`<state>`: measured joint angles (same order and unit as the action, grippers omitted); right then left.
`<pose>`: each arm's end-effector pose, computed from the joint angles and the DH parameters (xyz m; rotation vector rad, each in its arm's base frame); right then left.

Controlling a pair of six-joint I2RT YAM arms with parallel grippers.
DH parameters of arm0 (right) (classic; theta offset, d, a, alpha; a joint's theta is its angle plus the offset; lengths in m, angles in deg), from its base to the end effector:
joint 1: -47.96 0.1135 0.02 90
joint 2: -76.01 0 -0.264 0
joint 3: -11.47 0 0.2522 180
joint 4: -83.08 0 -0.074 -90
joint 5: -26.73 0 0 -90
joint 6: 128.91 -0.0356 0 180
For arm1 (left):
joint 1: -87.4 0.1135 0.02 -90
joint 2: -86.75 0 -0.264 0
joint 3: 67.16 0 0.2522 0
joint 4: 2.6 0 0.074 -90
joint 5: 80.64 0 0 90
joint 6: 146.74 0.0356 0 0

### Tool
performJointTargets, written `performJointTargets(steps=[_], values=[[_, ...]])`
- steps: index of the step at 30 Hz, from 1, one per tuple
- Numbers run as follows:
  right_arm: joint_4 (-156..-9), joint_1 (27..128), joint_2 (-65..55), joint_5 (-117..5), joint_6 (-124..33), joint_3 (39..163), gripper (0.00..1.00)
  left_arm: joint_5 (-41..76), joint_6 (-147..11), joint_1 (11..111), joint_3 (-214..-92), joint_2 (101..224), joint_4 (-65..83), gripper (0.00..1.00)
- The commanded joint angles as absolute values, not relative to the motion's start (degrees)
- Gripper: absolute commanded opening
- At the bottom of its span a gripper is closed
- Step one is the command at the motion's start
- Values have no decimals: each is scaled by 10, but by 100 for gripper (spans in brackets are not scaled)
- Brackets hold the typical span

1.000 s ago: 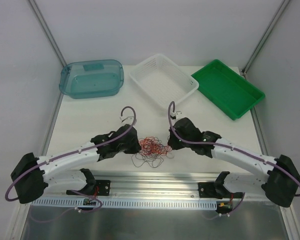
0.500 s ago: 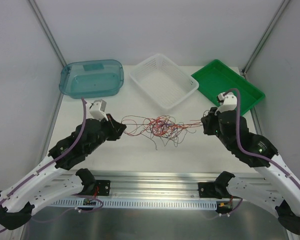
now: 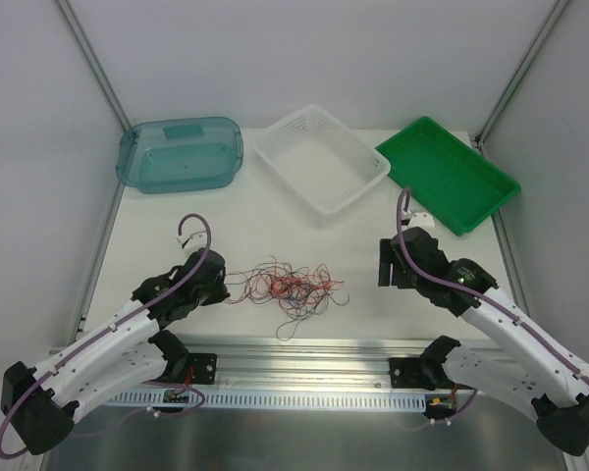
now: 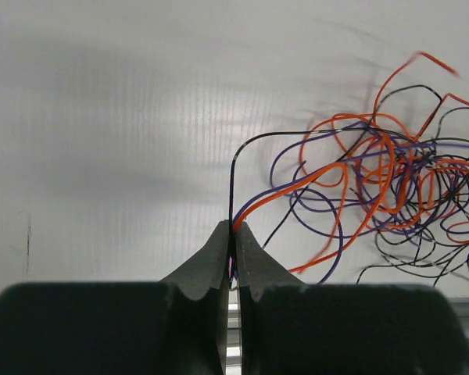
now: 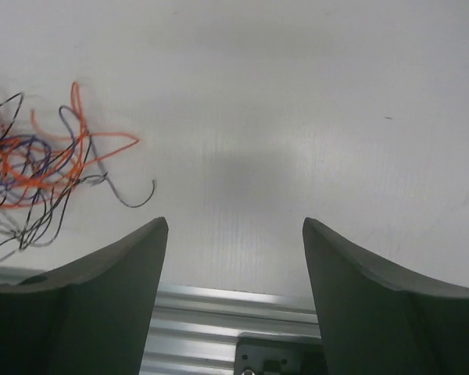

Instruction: Untangle the cables

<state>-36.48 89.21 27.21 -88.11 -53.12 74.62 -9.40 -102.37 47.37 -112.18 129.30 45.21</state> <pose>0.1333 0.0970 0.2981 -0.3354 2.2587 -0.0168 0.1247 -0.0898 0.2263 -0.2721 2.3228 -0.3689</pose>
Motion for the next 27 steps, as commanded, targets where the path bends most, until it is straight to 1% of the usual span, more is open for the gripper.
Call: performJointTargets(steps=[1,3,5,12,15,20,22,25,27], values=[[-439,929,269,-754,-520,745,75,-70,-1035,476,-1133,1293,458,0],[-492,967,247,-729,-518,745,77,-65,-1033,476,-1134,1281,458,0],[-525,992,197,-716,-517,758,78,-63,-1033,476,-1135,1269,459,0],[-594,1080,22,-704,-523,830,78,-55,-1037,476,-1143,1227,459,0],[-638,1101,-39,-698,-547,846,78,-54,-1039,476,-1148,1230,459,0],[-703,1108,-128,-704,-609,853,78,-50,-1044,476,-1153,1236,460,0],[-708,1111,-171,-719,-626,861,78,-50,-1045,476,-1155,1237,458,0],[-702,1112,-224,-743,-650,877,76,-54,-1044,476,-1159,1234,459,0],[-678,1112,-233,-777,-656,880,63,-60,-1041,476,-1163,1229,459,0]])
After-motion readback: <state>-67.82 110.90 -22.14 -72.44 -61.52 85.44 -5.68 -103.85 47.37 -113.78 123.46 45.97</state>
